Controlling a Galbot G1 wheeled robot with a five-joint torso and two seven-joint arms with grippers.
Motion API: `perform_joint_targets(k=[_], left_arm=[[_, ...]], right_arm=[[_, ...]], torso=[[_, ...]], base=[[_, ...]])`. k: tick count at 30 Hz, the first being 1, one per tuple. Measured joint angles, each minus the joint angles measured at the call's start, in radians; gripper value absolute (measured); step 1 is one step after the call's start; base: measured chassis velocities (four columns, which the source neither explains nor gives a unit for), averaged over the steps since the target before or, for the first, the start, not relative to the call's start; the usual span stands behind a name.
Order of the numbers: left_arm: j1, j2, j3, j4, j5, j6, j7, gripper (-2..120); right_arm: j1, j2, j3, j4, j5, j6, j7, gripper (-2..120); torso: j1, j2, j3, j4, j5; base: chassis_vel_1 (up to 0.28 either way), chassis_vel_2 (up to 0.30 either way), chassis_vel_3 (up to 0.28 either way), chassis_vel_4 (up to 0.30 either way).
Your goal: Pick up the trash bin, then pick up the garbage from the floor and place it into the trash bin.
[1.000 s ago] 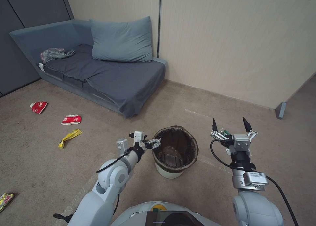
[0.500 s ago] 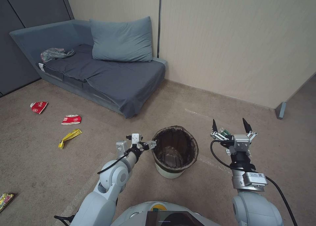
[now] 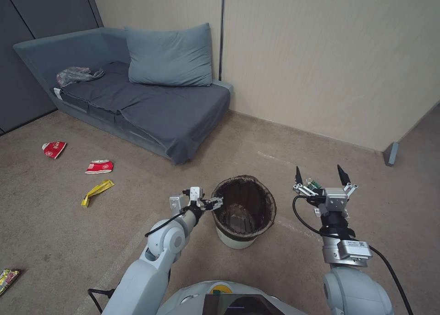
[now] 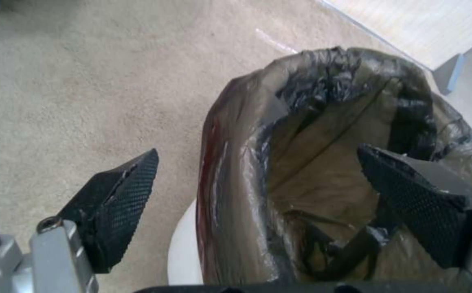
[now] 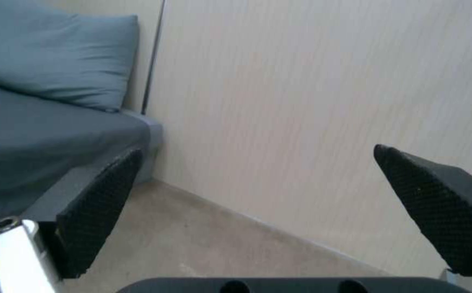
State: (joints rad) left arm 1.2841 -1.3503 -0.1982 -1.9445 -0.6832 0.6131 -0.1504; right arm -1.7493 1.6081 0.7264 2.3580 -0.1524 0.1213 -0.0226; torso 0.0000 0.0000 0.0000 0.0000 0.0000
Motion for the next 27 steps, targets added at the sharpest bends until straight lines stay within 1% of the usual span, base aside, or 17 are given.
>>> perform_joint_targets(k=[4, 6, 11, 13, 14, 15, 16, 18, 19, 20, 21, 22, 23, 25, 27], left_arm=[[-0.014, 0.005, 0.007, 0.021, -0.014, 0.006, 0.0, 89], [-0.017, 0.007, 0.008, 0.035, -0.015, 0.007, 0.001, 86], [-0.02, 0.0, 0.006, 0.068, -0.011, 0.007, -0.001, 82], [-0.022, -0.002, 0.004, 0.086, -0.01, 0.021, -0.004, 70], [-0.022, -0.002, 0.004, 0.086, -0.01, 0.021, -0.004, 70], [-0.023, -0.002, 0.004, 0.095, -0.018, 0.026, -0.004, 64], [-0.023, -0.002, 0.004, 0.095, -0.018, 0.026, -0.004, 64], [-0.028, -0.005, 0.002, 0.109, -0.027, 0.027, -0.008, 56], [-0.029, -0.01, 0.007, 0.119, -0.033, 0.029, -0.013, 48], [-0.029, -0.01, 0.007, 0.119, -0.033, 0.029, -0.013, 48], [-0.029, -0.012, 0.009, 0.12, -0.035, 0.029, -0.014, 45], [-0.029, -0.017, 0.016, 0.124, -0.038, 0.032, -0.019, 39], [-0.029, -0.017, 0.016, 0.124, -0.038, 0.032, -0.019, 39], [-0.03, -0.028, 0.031, 0.126, -0.039, 0.041, -0.026, 27], [-0.029, -0.029, 0.032, 0.127, -0.039, 0.042, -0.027, 26]], right_arm=[[0.0, 0.0, 0.0, 0.0, 0.0, 0.001, 0.0, 100], [0.0, 0.0, 0.0, 0.0, 0.0, 0.001, 0.0, 100], [0.0, 0.0, 0.0, 0.0, 0.0, 0.004, -0.001, 100], [0.0, 0.0, 0.0, 0.0, 0.0, 0.006, -0.001, 100], [0.0, 0.0, 0.0, 0.0, 0.0, 0.006, -0.001, 100], [-0.001, 0.0, -0.001, 0.0, 0.0, 0.007, -0.001, 100], [-0.001, 0.0, -0.001, 0.0, 0.0, 0.007, -0.001, 100], [-0.001, 0.0, -0.002, 0.0, 0.0, 0.009, -0.002, 100], [-0.001, 0.0, -0.002, 0.0, 0.0, 0.009, -0.002, 100], [-0.001, 0.0, -0.002, 0.0, 0.0, 0.009, -0.002, 100], [-0.001, 0.0, -0.002, 0.0, 0.0, 0.009, -0.002, 100], [-0.001, 0.0, -0.003, 0.0, 0.0, 0.009, -0.002, 100], [-0.001, 0.0, -0.003, 0.0, 0.0, 0.009, -0.002, 100], [-0.001, 0.0, -0.004, 0.0, 0.0, 0.01, -0.002, 100], [-0.001, 0.0, -0.004, 0.0, 0.0, 0.01, -0.002, 100]], torso=[[0.0, 0.0, 0.0, 0.0, 0.0], [0.0, 0.0, 0.0, 0.0, 0.0], [0.0, 0.0, 0.0, 0.0001, -0.0001], [0.0, 0.0, 0.0, 0.0001, 0.0], [0.0, 0.0, 0.0, 0.0001, 0.0], [0.0, 0.0, 0.0, 0.0001, 0.0], [0.0, 0.0, 0.0, 0.0001, 0.0], [0.0, 0.0, 0.0, 0.0001, 0.0002], [0.0, 0.0, 0.0, 0.0005, 0.0005], [0.0, 0.0, 0.0, 0.0005, 0.0005], [0.0, 0.0, 0.0, 0.0005, 0.0006], [0.0, 0.0, 0.0, 0.0005, 0.0005], [0.0, 0.0, 0.0, 0.0005, 0.0005], [0.0, 0.001, -0.001, 0.0006, 0.0005], [0.0, 0.001, -0.001, 0.0005, 0.0005]], base=[[0.0, 0.0, 0.0, 0.0], [0.0, 0.0, 0.0, 0.0], [0.0, 0.0, 0.0, 0.0], [0.0, 0.0, 0.0, 0.0], [0.0, 0.0, 0.0, 0.0], [0.0, 0.0, 0.0, 0.0], [0.0, 0.0, 0.0, 0.0], [0.0, 0.0, 0.0, 0.0], [0.0, 0.0, 0.0, 0.0], [0.0, 0.0, 0.0, 0.0], [0.0, 0.0, 0.0, 0.0], [0.0, 0.0, 0.0, 0.0], [0.0, 0.0, 0.0, 0.0], [0.0, 0.0, 0.0, 0.0], [0.0, 0.0, 0.0, 0.0]])
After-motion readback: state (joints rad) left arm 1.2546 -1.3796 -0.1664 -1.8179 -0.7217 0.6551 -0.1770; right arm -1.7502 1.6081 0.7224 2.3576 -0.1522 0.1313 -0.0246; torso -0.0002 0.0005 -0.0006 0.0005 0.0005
